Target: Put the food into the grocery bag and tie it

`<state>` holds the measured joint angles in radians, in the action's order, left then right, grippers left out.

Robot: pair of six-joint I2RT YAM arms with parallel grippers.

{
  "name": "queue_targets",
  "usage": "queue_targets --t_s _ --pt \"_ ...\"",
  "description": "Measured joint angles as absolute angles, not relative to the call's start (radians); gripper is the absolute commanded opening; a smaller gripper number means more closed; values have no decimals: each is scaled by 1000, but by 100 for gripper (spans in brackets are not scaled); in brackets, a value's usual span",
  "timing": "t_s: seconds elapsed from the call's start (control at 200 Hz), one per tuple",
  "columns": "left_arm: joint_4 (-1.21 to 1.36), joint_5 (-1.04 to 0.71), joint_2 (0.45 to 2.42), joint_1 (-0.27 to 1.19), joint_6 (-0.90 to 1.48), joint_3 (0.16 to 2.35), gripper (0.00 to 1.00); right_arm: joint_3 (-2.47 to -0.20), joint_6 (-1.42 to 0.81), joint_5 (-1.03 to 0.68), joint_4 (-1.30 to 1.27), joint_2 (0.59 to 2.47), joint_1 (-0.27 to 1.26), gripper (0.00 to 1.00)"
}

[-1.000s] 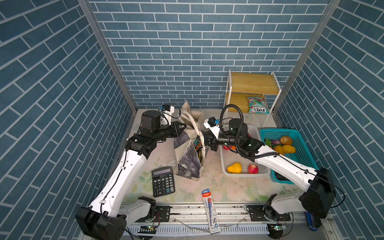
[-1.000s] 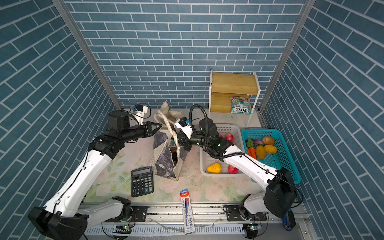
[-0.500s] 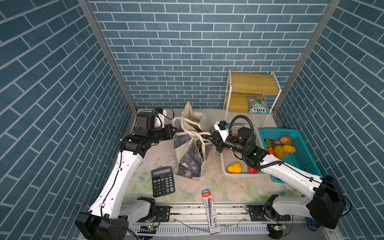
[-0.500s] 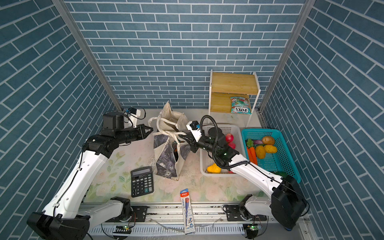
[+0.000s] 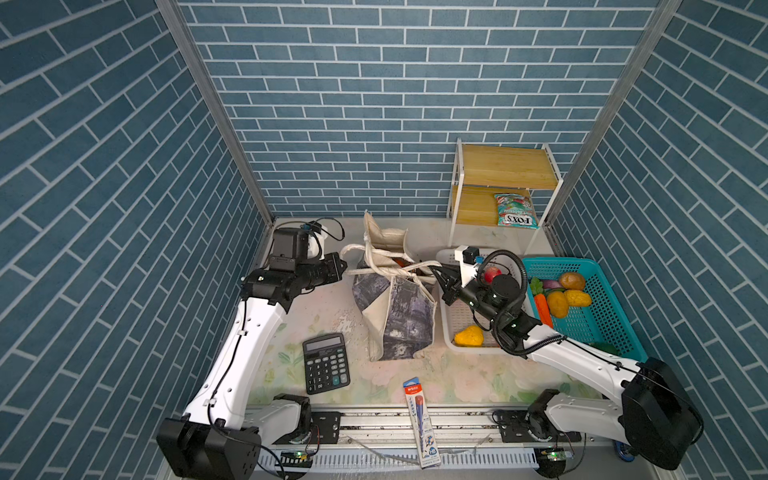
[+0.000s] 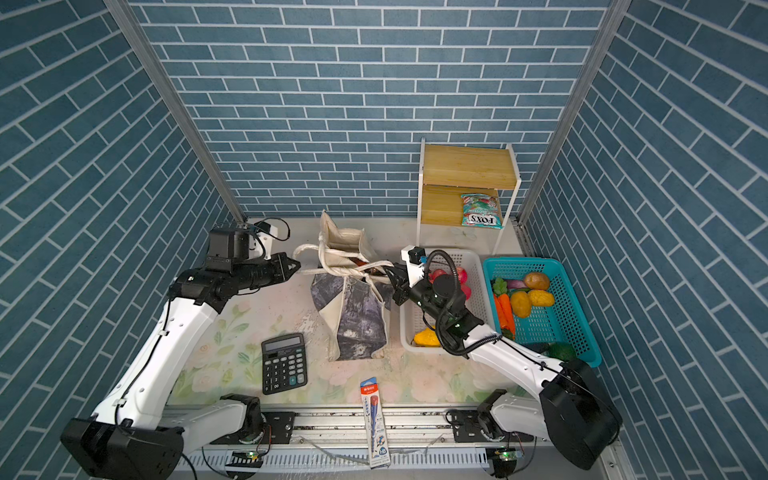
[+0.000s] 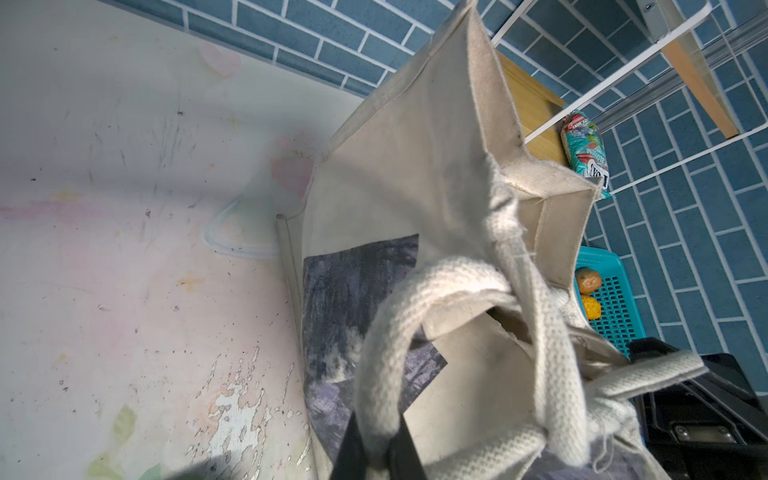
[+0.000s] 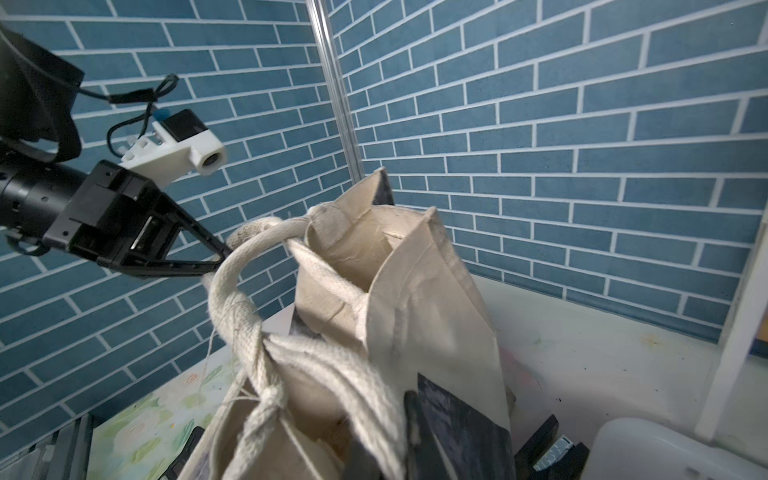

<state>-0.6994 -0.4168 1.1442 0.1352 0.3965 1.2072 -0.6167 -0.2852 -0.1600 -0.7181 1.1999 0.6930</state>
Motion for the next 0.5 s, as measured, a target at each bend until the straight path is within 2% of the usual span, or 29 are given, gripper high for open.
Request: queue_targets --t_s 0.26,0.375,0.5 --pt "-648 -527 1131 93 390 1176 0 -719 -262 -268 -567 1207 648 0" --pt "-628 -537 1132 90 381 1171 0 -814 -202 -323 -437 1232 627 8" --pt "-614 -536 1132 90 373 1171 0 -891 -105 -329 -319 1258 625 21"
